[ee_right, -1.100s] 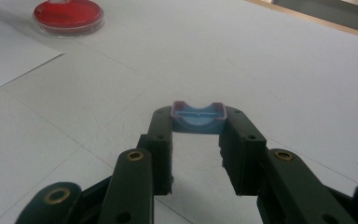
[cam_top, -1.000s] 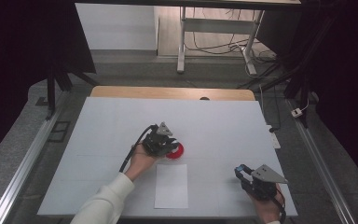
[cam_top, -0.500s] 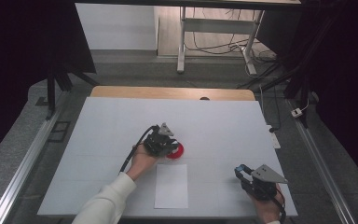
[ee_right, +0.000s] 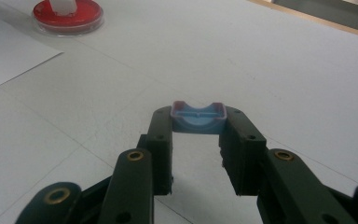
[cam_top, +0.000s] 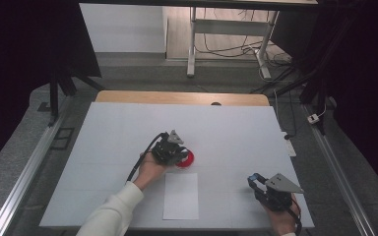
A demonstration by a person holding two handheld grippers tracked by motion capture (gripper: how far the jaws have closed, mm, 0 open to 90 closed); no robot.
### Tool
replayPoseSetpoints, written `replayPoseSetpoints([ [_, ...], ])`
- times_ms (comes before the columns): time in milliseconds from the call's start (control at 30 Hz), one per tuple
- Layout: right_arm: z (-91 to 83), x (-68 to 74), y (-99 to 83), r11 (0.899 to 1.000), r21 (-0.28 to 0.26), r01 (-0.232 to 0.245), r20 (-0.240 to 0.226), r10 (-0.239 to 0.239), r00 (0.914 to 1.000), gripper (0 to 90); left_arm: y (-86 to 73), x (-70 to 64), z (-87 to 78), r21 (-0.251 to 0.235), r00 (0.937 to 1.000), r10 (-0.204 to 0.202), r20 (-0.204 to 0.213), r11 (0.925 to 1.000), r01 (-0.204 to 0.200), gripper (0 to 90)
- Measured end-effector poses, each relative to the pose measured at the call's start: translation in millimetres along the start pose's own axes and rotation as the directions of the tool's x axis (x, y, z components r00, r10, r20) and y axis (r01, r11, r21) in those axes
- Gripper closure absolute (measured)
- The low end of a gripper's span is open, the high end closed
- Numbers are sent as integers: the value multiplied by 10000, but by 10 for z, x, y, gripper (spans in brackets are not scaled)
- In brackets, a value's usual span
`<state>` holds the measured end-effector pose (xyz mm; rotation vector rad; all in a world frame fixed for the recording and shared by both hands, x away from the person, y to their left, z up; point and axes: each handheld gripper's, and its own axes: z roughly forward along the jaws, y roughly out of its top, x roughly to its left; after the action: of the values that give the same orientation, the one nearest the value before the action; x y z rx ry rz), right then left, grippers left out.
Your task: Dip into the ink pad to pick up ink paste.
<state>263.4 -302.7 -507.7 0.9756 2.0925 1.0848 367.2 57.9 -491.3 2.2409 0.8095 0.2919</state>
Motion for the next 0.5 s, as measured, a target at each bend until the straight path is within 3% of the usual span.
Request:
replayPoseSetpoints([
  [500,5,5,0,10000,-21,26,-36,-26,10000,654,0,-14,32,247,9999,140,-75,9996,-139,760],
])
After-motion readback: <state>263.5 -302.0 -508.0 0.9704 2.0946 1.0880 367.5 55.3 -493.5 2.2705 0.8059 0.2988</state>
